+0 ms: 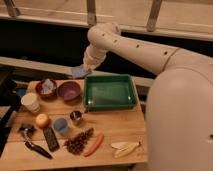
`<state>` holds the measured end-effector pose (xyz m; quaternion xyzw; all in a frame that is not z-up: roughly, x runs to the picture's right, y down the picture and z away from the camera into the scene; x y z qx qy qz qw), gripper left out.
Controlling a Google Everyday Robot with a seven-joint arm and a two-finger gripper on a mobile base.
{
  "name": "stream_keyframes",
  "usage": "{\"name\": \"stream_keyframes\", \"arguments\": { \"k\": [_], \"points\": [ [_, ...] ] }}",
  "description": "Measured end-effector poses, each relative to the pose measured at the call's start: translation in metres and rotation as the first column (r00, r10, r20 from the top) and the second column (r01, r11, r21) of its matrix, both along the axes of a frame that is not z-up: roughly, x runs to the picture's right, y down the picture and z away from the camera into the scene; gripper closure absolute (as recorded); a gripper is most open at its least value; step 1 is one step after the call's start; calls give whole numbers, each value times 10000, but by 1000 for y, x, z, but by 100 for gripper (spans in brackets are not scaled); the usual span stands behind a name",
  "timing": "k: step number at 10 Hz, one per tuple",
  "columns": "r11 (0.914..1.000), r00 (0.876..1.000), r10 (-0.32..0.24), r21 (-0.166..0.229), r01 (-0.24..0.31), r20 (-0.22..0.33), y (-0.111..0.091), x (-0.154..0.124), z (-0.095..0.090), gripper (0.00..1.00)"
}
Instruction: Place sponge in paper cup
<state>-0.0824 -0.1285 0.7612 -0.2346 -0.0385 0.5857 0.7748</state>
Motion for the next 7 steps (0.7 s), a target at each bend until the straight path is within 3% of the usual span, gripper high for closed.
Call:
{"name": "stream_keyframes", "arguments": {
  "k": [4, 6, 7],
  "points": [
    [9935, 9885, -918, 786, 827, 1206, -32, -82, 3, 100],
    [9899, 9748, -1186, 988, 1013, 1887, -38, -116, 3, 100],
    [9874, 9614, -1355, 1127, 1111, 2396, -39, -142, 0, 100]
  ]
}}
